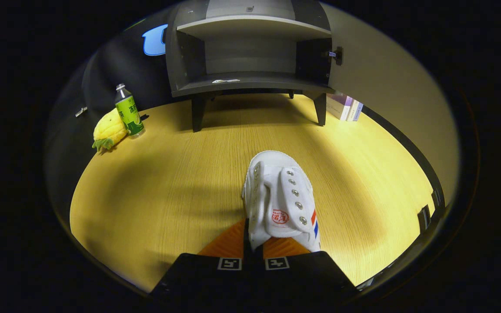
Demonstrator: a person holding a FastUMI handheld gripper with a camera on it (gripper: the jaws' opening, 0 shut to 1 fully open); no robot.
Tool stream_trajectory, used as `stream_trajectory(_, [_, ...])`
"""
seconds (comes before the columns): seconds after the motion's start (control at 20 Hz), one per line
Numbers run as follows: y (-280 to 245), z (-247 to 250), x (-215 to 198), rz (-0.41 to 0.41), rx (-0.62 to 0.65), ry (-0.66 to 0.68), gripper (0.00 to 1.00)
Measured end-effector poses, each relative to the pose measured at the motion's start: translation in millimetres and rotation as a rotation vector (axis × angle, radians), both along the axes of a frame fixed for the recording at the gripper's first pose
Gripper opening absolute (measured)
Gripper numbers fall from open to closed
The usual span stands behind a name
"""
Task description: Open the shoe cabinet door, grab the shoes and put them into the shoe cabinet, then close the shoe cabinet door.
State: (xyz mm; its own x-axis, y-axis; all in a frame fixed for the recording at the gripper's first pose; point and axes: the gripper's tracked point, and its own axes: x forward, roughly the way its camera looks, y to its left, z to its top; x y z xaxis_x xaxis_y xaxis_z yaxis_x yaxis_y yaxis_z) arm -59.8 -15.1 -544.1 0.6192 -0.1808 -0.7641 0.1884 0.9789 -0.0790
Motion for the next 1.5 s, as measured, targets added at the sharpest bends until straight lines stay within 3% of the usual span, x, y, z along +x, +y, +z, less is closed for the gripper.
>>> stream_trajectory(0.3, [-7,37,9,0.002,-0.038,-0.025,0.05])
stream_trajectory(0.55, [-6,128,42,-0.005,-0.077,-0.138,0.05])
stream_trajectory(0.75, [1,223,93,-0.004,-0.093,-0.269,0.05])
stream_trajectory(1.0, [-1,301,159,0.018,-0.114,-0.377,0.05])
stream_trajectory(1.25, [-18,361,233,0.065,-0.184,-0.481,0.05])
stream_trajectory(1.5, [-31,384,322,0.115,-0.192,-0.531,0.04])
